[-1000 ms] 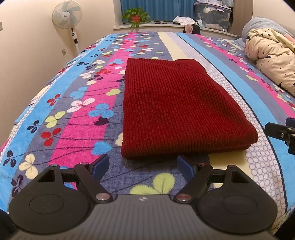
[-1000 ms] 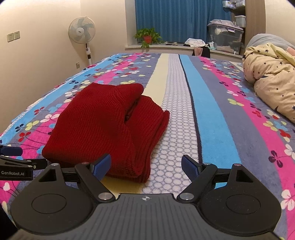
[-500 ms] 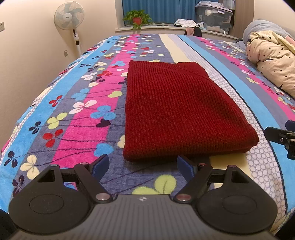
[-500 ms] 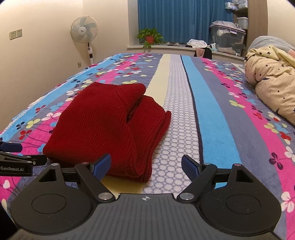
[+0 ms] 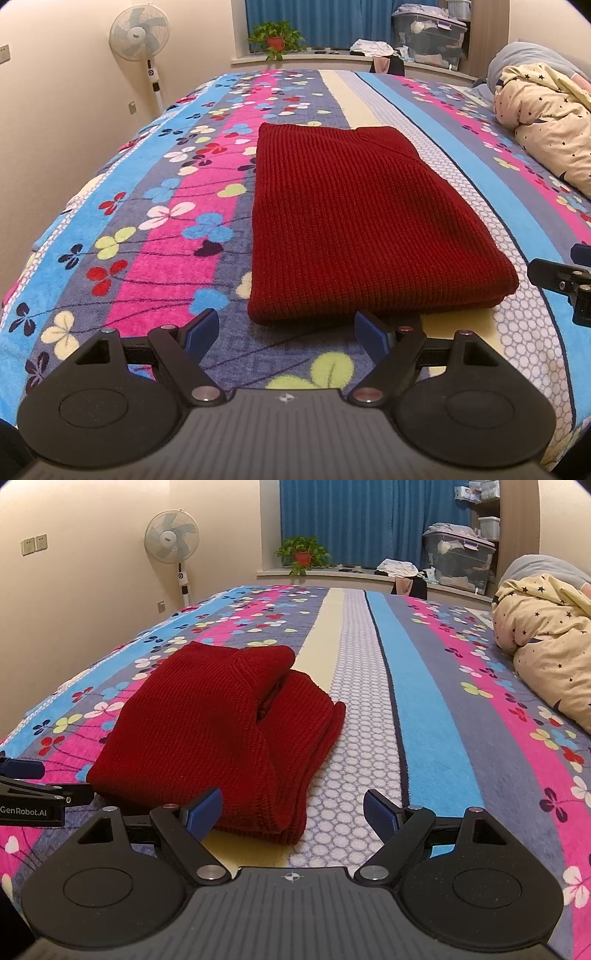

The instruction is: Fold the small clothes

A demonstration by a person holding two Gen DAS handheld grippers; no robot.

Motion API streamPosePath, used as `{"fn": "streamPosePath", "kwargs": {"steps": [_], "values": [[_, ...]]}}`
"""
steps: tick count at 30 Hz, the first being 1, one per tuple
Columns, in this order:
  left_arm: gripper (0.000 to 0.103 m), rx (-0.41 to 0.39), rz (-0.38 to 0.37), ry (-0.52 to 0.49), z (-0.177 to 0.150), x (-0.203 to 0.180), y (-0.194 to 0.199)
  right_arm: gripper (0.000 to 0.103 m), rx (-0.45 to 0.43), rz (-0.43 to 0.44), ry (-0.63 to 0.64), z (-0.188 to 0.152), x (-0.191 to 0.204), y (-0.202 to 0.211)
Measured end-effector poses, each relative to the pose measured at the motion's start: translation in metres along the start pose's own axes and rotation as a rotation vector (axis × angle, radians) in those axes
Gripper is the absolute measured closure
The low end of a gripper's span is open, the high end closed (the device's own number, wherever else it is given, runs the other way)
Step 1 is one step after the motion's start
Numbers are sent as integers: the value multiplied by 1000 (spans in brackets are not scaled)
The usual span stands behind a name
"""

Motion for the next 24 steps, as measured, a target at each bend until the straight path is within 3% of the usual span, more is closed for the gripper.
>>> {"fn": "streamPosePath", "kwargs": {"steps": [24], "values": [[18, -22, -2, -10, 0, 0, 2, 18, -1, -1, 11, 0, 2, 0]]}}
Point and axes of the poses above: each gripper's, at about its wrist camera, not at the fingertips, and y roughly against the way its jaws point, x to its left, z to its top, the point moved 1 cm from there along -y, roughly the way its jaws point, and after that the axes turned 14 degrees about x, right-handed, at the moved point
